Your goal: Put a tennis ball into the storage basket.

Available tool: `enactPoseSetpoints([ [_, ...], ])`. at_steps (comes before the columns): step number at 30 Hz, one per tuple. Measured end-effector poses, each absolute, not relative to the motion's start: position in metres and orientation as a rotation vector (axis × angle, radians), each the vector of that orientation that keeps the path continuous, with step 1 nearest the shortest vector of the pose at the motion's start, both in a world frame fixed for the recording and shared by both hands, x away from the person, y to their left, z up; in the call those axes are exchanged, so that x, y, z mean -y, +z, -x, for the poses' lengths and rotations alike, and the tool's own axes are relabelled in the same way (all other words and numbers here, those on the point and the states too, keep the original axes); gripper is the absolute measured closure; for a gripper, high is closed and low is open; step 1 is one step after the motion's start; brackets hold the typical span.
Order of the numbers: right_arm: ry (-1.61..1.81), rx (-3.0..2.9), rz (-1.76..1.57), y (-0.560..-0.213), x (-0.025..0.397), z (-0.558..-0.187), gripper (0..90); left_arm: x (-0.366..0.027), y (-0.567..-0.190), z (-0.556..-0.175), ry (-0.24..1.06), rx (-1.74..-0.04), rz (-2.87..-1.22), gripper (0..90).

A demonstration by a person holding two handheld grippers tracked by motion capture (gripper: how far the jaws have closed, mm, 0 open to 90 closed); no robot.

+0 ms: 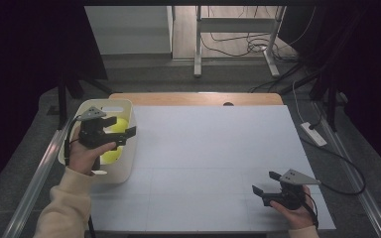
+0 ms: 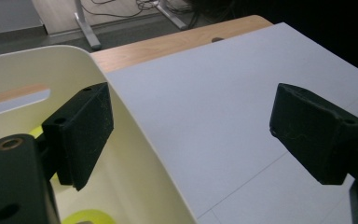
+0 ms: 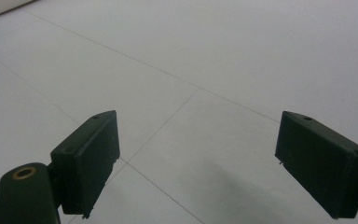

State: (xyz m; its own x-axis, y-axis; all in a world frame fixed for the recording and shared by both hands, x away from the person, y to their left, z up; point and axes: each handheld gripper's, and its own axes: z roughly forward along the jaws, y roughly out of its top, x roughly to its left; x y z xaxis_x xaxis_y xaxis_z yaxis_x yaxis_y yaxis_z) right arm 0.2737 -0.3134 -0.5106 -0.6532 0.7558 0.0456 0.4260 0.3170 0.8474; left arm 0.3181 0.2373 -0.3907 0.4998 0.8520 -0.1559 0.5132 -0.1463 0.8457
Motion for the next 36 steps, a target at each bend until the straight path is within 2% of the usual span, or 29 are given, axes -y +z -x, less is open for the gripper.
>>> enactPoseSetpoints([
  [25,1.262,-2.231,-1.058,-0.511,0.314,-0.274,13.6,-0.182,-0.410,-0.309,0.372,-1.002,-1.914,15.1],
  [36,1.260,-2.233,-1.054,-0.511,0.314,-0.274,13.6,-0.171,-0.422,-0.307,0.336,-0.971,-1.942,15.1],
])
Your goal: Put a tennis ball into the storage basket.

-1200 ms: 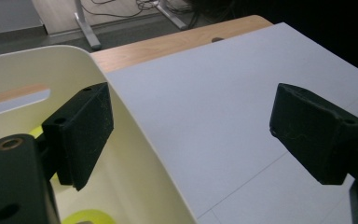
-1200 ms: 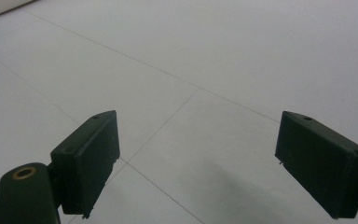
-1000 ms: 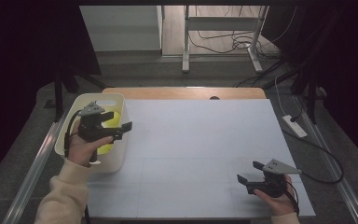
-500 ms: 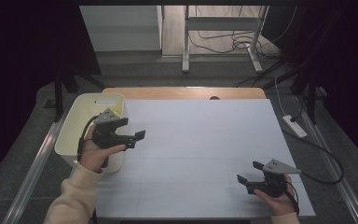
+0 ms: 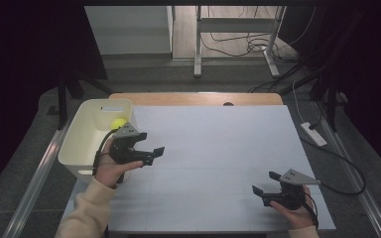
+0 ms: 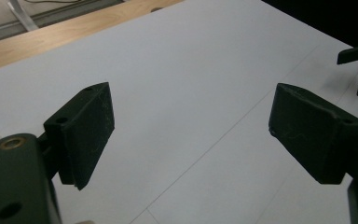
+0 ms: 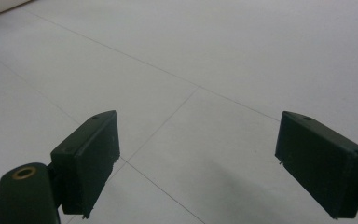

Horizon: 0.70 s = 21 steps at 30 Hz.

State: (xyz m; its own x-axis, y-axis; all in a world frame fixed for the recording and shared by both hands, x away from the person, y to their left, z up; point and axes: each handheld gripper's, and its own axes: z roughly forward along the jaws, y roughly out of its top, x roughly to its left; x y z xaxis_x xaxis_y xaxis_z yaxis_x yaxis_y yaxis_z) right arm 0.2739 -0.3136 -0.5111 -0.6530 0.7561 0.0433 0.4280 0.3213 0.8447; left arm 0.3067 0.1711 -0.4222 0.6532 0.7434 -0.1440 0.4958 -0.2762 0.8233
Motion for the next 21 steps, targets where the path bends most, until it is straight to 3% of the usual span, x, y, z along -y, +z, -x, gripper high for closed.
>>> enactPoseSetpoints([
  [21,1.267,-2.235,-1.057,-0.511,0.313,-0.273,13.5,-0.148,-0.444,-0.288,0.304,-0.879,-1.987,15.0],
])
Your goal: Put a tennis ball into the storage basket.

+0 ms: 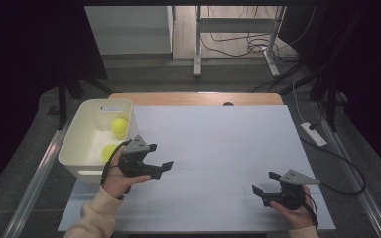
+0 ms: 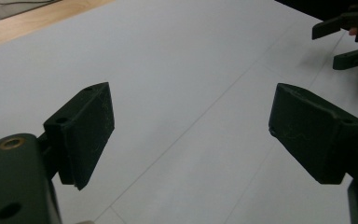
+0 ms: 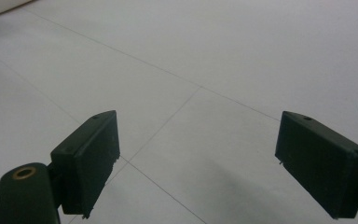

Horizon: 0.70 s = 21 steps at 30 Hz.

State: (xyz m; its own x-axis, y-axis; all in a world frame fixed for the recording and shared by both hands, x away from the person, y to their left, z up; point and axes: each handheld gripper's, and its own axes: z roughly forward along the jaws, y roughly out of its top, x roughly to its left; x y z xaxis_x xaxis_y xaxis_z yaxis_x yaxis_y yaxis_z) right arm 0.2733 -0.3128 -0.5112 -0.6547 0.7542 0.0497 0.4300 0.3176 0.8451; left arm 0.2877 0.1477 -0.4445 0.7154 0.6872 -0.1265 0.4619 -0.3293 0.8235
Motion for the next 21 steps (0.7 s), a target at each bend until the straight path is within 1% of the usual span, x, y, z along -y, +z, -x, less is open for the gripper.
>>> enactPoseSetpoints([
  [10,1.268,-2.232,-1.058,-0.511,0.314,-0.273,13.6,-0.142,-0.466,-0.286,0.253,-0.883,-2.024,14.9],
  [21,1.262,-2.233,-1.057,-0.511,0.313,-0.273,13.6,-0.142,-0.485,-0.284,0.249,-0.874,-2.049,13.9],
])
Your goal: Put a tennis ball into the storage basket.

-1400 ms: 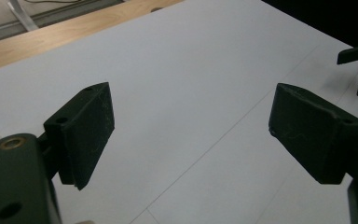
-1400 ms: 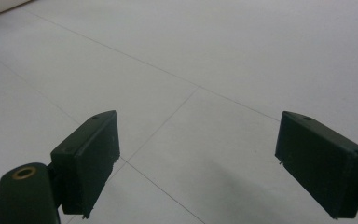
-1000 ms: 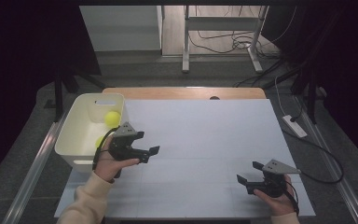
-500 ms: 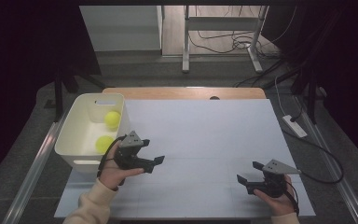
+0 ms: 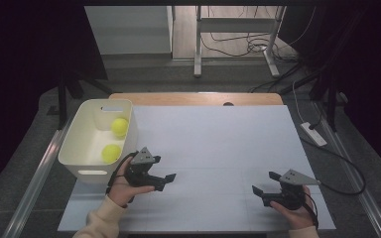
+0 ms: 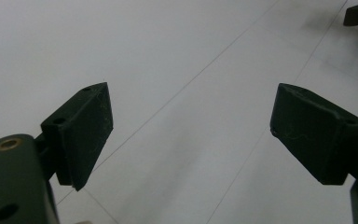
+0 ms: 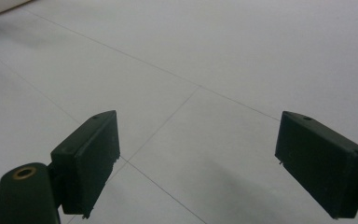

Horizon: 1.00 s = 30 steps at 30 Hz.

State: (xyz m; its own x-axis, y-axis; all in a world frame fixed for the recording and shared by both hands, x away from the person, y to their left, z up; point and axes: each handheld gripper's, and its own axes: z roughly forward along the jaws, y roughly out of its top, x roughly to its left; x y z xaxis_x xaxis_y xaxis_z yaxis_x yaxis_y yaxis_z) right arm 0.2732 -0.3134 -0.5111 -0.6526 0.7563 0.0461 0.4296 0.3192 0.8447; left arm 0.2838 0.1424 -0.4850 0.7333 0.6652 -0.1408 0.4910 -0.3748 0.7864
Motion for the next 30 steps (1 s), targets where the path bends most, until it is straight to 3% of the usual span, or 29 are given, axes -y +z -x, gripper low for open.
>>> enactPoseSetpoints([
  [30,1.267,-2.232,-1.053,-0.511,0.312,-0.273,13.7,-0.166,-0.516,-0.260,0.248,-0.906,-2.034,13.1],
])
